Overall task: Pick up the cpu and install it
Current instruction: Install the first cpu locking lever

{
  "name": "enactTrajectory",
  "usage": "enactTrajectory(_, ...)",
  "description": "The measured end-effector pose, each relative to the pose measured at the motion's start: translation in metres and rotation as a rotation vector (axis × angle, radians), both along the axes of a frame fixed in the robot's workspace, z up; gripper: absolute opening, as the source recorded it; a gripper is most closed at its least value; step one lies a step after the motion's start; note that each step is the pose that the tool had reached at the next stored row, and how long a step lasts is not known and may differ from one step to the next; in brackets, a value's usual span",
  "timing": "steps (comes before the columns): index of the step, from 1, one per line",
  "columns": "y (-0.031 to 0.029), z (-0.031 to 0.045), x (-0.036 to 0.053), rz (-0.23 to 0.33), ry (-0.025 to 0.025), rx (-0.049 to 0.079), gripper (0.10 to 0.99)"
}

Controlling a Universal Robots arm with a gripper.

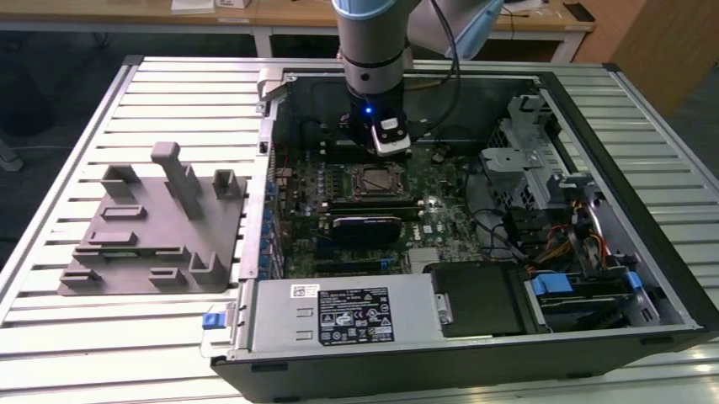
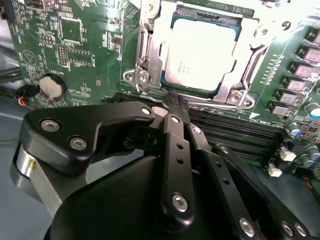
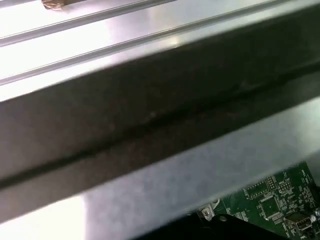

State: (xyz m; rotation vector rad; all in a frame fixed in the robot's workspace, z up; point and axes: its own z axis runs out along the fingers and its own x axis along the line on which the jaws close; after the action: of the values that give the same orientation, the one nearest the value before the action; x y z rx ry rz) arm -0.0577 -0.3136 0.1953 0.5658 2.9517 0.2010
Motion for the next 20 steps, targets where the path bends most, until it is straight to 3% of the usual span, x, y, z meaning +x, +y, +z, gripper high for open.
enactTrajectory(7, 0.0002, -0.0011, 0.0002, -0.017, -0.001, 0.0, 0.106)
enactTrajectory(20, 0.0001, 0.0087, 0.0001, -0.017, -0.0003, 0.0, 0.106)
